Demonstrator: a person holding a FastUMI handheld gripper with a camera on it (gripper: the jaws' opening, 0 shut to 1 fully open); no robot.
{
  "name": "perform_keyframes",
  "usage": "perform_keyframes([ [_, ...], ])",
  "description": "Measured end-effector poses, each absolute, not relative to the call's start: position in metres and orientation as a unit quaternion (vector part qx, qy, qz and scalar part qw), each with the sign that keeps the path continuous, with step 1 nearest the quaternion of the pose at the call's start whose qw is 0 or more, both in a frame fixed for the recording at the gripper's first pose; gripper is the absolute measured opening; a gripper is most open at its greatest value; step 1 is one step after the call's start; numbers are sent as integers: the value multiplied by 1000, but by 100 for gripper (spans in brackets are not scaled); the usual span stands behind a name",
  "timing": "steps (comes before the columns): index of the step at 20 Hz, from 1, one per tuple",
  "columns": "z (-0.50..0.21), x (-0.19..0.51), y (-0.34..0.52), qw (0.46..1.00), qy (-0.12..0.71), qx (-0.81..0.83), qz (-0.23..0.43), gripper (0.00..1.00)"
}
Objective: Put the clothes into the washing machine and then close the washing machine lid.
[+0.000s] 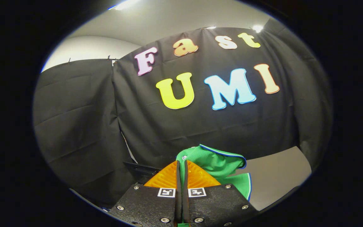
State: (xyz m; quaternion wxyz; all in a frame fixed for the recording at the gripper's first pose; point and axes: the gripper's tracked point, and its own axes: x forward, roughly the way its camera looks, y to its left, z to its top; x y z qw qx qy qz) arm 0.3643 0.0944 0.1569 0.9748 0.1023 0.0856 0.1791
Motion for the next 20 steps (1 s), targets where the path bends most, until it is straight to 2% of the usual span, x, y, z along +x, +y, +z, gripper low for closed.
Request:
perform_keyframes([
  [10, 157, 350, 220, 959, 93, 99, 248, 1],
  [20, 117, 352, 346, 939, 130, 92, 305, 1],
])
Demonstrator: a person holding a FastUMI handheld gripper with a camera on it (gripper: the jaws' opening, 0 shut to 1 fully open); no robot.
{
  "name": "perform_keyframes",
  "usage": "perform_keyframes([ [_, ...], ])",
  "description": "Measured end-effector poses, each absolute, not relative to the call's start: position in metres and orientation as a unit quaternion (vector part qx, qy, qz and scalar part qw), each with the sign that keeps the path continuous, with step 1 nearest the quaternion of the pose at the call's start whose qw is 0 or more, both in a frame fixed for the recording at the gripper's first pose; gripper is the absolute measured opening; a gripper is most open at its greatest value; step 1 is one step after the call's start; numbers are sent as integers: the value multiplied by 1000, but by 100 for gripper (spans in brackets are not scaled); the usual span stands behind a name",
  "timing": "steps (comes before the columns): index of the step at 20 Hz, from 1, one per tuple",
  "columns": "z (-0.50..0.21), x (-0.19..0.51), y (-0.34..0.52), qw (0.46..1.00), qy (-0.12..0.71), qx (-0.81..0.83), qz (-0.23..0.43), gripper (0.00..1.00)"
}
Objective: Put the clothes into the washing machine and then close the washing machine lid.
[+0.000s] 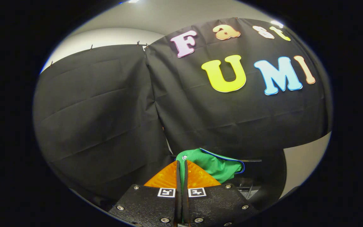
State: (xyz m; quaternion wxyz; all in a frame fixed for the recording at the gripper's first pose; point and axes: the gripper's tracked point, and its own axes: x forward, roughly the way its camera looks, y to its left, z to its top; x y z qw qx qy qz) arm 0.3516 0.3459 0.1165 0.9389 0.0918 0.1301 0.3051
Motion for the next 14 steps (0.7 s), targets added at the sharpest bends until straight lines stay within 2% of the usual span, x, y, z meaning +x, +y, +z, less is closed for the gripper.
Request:
perform_keyframes([
  [6, 73, 354, 396, 936, 141, 75, 312, 1],
  [14, -36, 377, 415, 941, 205, 41, 265, 1],
])
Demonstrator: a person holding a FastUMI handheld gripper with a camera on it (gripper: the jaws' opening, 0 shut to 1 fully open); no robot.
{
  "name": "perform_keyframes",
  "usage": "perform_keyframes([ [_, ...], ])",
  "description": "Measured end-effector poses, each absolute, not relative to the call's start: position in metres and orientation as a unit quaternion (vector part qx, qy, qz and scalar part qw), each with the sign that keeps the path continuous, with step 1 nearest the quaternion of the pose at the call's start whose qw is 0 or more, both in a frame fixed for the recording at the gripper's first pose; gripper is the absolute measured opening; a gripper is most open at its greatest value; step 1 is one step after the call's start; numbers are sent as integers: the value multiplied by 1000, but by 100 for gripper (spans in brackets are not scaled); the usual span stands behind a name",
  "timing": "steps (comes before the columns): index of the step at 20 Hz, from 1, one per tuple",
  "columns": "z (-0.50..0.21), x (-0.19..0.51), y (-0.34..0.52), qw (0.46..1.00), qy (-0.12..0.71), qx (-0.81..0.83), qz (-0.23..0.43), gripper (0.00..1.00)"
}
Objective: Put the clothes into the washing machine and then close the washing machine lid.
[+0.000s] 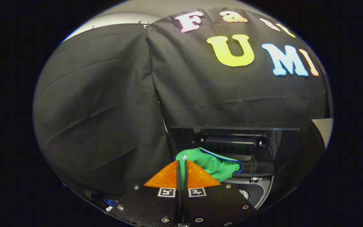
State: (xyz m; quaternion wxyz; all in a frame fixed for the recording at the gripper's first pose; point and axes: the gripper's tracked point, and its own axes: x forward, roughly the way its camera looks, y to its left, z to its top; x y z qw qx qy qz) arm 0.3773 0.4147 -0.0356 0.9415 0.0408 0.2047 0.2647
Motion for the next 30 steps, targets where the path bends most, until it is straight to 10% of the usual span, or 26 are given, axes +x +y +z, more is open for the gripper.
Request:
perform_keyframes([
  [12, -183, 381, 399, 925, 317, -11, 207, 10],
  [18, -192, 383, 380, 928, 309, -81, 190, 97],
  [30, -87, 386, 380, 957, 207, -39, 199, 97],
])
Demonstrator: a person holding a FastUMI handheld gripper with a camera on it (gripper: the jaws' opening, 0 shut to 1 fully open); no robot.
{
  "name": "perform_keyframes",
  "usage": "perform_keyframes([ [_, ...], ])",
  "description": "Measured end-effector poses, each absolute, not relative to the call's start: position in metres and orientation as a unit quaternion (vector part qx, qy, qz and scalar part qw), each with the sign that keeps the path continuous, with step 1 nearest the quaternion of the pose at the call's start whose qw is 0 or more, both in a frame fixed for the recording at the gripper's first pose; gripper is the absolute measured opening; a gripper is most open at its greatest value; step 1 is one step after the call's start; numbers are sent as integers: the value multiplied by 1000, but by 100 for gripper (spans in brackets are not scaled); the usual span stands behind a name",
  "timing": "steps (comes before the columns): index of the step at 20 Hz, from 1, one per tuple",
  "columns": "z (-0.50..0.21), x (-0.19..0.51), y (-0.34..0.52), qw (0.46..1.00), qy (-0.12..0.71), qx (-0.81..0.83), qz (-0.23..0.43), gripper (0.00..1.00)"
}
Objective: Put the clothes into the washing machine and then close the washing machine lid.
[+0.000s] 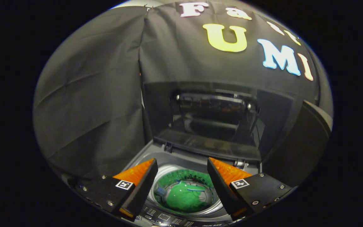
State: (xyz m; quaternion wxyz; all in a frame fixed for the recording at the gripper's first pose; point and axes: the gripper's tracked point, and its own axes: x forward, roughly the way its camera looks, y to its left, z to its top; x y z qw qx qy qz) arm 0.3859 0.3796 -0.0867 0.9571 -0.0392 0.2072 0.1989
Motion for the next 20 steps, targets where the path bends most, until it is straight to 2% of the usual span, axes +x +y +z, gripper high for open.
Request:
perform_keyframes([
  [8, 13, 412, 375, 978, 97, -7, 185, 96],
  [14, 48, 457, 369, 986, 73, 9, 152, 96],
  [20, 43, 507, 369, 988, 107, 18, 112, 96],
])
